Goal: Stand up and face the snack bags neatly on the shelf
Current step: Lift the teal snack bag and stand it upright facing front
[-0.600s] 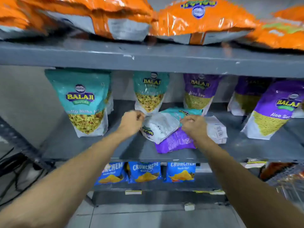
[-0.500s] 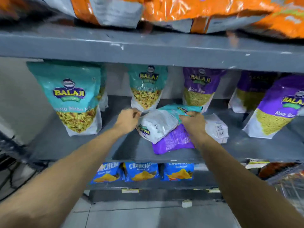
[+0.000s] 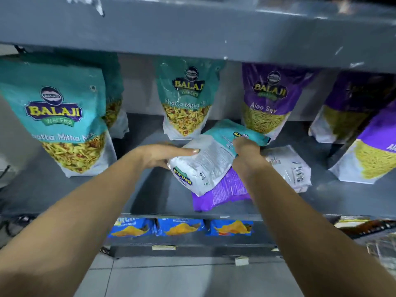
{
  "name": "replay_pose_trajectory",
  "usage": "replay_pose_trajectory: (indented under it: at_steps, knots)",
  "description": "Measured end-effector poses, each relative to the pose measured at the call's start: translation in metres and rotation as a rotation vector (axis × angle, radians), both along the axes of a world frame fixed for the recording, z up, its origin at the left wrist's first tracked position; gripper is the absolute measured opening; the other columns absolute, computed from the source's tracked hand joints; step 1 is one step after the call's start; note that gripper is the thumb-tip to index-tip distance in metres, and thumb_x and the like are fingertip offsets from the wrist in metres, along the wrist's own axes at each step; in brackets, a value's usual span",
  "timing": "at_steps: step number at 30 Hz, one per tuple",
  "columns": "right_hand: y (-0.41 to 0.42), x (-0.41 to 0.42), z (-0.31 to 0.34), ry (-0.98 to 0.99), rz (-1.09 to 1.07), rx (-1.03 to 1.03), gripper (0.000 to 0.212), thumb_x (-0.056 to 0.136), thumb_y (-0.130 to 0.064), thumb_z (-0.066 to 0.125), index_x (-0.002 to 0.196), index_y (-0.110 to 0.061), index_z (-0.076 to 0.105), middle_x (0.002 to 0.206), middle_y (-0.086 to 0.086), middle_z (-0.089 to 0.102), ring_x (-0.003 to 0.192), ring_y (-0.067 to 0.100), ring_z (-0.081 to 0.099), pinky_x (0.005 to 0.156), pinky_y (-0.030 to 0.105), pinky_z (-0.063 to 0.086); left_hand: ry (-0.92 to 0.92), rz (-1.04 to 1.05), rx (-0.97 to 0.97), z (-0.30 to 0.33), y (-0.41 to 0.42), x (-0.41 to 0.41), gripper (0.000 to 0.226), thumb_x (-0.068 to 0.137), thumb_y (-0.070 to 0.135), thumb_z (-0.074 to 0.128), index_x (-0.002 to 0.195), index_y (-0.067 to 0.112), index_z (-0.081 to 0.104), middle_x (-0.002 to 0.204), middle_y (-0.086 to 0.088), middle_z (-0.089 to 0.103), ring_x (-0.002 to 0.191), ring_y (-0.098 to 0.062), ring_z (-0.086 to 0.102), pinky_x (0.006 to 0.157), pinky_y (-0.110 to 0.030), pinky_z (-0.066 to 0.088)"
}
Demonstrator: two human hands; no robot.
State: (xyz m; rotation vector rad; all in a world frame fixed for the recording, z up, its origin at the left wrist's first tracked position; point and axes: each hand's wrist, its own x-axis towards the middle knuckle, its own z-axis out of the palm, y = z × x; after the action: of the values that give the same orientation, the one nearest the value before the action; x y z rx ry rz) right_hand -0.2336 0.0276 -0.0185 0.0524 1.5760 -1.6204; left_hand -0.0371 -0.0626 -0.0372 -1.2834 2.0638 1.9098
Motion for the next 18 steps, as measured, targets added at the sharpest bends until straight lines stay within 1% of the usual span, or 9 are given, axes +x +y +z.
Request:
replay_pose_trajectory:
  at_steps: [1,3,4,6,8,10,12,15,18]
  knots:
    - [0.005,0.007,0.009,0.0,-0.047,0.06,0.044,0.095,-0.016,0.054,0.137,-0.007,0.046,0.143,0.011,0.053,0.106,0.02,0.058,0.063,0.012,0.054,0.011,0.013,-0.026,0.0,0.003,-0.001,0.045,0.083,0.047,0.073,0.12,0.021,0.068,0.108,0.008,0.079,0.104,-0.008,0.073,0.093,-0.027,0.056]
    - [0.02,0.02,0.024,0.426,0.212,0.326,0.049,0.09,-0.012,0.061,0.136,-0.006,0.046,0.141,0.012,0.054,0.125,0.027,0.056,0.093,0.025,0.049,0.062,0.083,-0.059,-0.001,0.008,0.0,0.041,0.079,0.039,0.08,0.113,0.018,0.069,0.098,0.008,0.08,0.09,-0.004,0.075,0.08,-0.02,0.059]
    - [0.026,0.018,0.026,0.435,0.16,0.289,0.05,0.09,-0.011,0.061,0.137,-0.006,0.046,0.141,0.013,0.054,0.127,0.029,0.055,0.094,0.028,0.048,0.091,0.131,-0.07,-0.001,0.011,0.002,0.049,0.072,0.04,0.086,0.111,0.016,0.069,0.098,0.005,0.08,0.09,-0.006,0.075,0.082,-0.023,0.06]
    - [0.032,0.023,0.026,0.086,-0.058,0.027,0.039,0.092,-0.014,0.061,0.13,-0.008,0.055,0.136,0.014,0.059,0.117,0.025,0.061,0.077,0.025,0.051,0.138,0.203,-0.122,-0.004,0.017,0.008,0.074,0.052,0.045,0.095,0.11,0.008,0.068,0.101,-0.003,0.079,0.097,-0.016,0.075,0.091,-0.033,0.059]
    - [0.04,0.026,0.019,0.088,-0.161,-0.077,0.007,0.091,-0.018,0.065,0.096,-0.015,0.066,0.115,0.01,0.07,0.098,0.021,0.065,0.078,0.03,0.053,0.214,0.294,-0.165,-0.003,0.03,0.016,0.06,0.053,0.033,0.097,0.099,0.011,0.066,0.093,0.001,0.077,0.088,-0.013,0.074,0.075,-0.023,0.057]
    - [0.042,0.033,0.019,0.149,-0.145,-0.167,0.02,0.088,-0.017,0.068,0.074,-0.018,0.055,0.089,0.001,0.067,0.082,0.017,0.062,0.085,0.033,0.051,0.29,0.388,-0.22,0.002,0.045,0.021,0.049,0.058,0.021,0.096,0.092,0.016,0.061,0.087,0.006,0.075,0.078,-0.006,0.07,0.062,-0.014,0.051]
    - [0.043,0.04,0.028,0.206,-0.121,-0.292,0.03,0.089,-0.011,0.068,0.071,-0.021,0.046,0.079,0.0,0.052,0.073,0.015,0.051,0.077,0.03,0.041,0.365,0.466,-0.298,0.005,0.058,0.025,0.053,0.056,0.017,0.096,0.092,0.017,0.056,0.092,0.003,0.076,0.079,-0.008,0.07,0.062,-0.017,0.051]
    - [0.046,0.048,0.042,0.334,-0.023,-0.508,0.037,0.089,-0.005,0.065,0.07,-0.025,0.04,0.074,0.001,0.039,0.073,0.016,0.041,0.08,0.032,0.036,0.441,0.582,-0.407,0.006,0.074,0.03,0.062,0.05,0.02,0.098,0.092,0.021,0.052,0.101,-0.002,0.076,0.089,-0.015,0.072,0.073,-0.029,0.056]
    - [0.04,0.057,0.054,0.546,0.152,-0.565,0.01,0.091,-0.006,0.062,0.089,-0.016,0.061,0.091,0.011,0.07,0.088,0.021,0.065,0.091,0.032,0.048,0.493,0.683,-0.523,0.006,0.084,0.033,0.067,0.052,0.02,0.097,0.098,0.016,0.048,0.104,-0.004,0.073,0.096,-0.017,0.071,0.08,-0.034,0.059]
